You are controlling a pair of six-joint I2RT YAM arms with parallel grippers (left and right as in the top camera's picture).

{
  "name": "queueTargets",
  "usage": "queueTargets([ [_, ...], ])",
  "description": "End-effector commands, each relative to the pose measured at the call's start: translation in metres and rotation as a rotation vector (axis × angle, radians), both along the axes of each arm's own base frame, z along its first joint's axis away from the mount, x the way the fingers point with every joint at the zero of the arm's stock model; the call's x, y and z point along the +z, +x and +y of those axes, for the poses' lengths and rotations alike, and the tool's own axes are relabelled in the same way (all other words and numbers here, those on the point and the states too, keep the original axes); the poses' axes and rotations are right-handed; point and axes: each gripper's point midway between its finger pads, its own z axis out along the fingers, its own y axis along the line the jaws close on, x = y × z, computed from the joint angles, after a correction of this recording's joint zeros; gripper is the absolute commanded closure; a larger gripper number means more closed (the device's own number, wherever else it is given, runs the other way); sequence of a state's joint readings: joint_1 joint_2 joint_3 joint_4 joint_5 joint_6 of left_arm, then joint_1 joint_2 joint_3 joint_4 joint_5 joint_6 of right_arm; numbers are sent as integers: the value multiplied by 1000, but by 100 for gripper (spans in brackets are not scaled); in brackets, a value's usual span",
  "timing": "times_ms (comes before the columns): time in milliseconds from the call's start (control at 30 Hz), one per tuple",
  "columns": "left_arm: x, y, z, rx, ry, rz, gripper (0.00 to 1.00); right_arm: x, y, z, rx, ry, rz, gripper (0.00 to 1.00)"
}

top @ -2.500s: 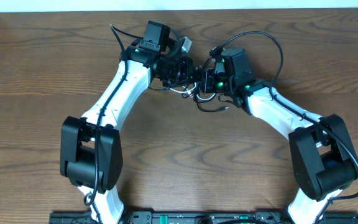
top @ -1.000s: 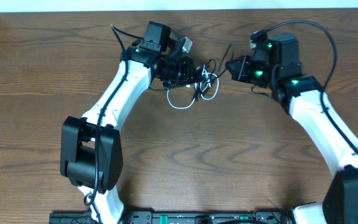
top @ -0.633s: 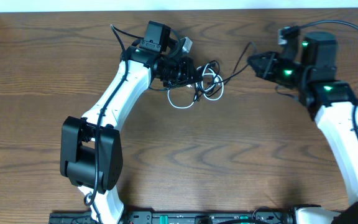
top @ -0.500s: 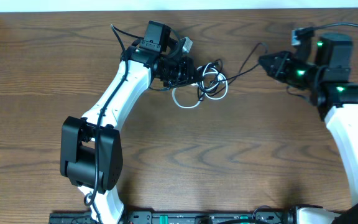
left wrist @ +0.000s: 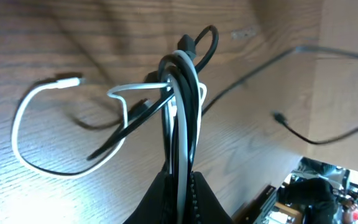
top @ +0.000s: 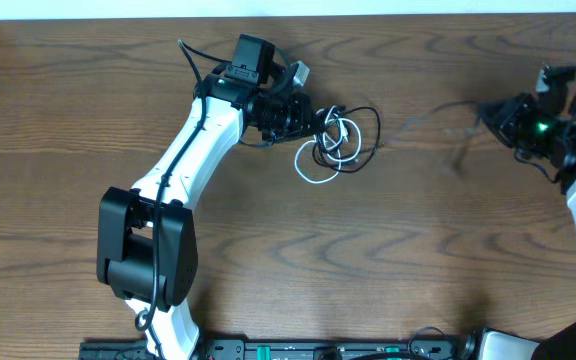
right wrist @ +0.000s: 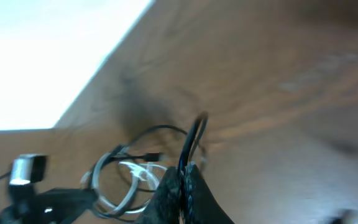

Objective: Untangle cables

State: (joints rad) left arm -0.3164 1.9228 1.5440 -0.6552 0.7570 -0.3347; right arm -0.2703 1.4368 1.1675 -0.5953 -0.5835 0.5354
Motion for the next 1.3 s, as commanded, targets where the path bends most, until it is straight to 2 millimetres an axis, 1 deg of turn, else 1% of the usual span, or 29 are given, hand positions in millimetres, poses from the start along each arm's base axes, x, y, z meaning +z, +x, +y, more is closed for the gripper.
queueTargets([
  [0,-6,0,4,-3,53,-21,92,-8,-7,-17,-26,-118,24,99],
  [267,-7,-5,-5,-41,65,-46,93,-44,-28,-39,-65,-247,194,99],
  [367,3,-5,-9,-78,37,-90,93,-54,-31,-38,-47,-249,230,99],
  [467,28,-6,-16,-133,-23,-180,93,-62,-32,-38,-36,-246,254,99],
  [633,81,-6,-16,-149,-64,-353,93,-69,-31,-36,-16,-244,267,98],
  [700,103,-9,-15,-147,-81,-410,93,-70,-31,-35,-9,-244,271,93],
  [833,135,-17,-12,-145,-104,-491,93,-70,-30,-29,21,-258,260,86],
  [933,149,-22,-11,-144,-113,-523,92,-70,-28,-27,27,-259,254,80],
  [967,152,-23,-10,-143,-115,-530,93,-69,-27,-25,37,-257,244,76],
  [1033,154,-24,-10,-138,-118,-527,92,-63,-22,-14,111,-244,187,59],
  [1100,153,-24,-10,-134,-120,-521,92,-52,-15,8,239,-213,87,42],
  [1133,153,-24,-10,-134,-119,-520,92,-45,-12,21,319,-194,19,35],
  [1167,153,-24,-10,-132,-121,-516,93,-38,-11,33,385,-182,-37,30],
  [1200,153,-24,-10,-130,-122,-513,92,-33,-9,43,437,-176,-84,28],
  [1267,152,-24,-10,-123,-124,-502,92,-20,-4,69,557,-189,-203,25],
])
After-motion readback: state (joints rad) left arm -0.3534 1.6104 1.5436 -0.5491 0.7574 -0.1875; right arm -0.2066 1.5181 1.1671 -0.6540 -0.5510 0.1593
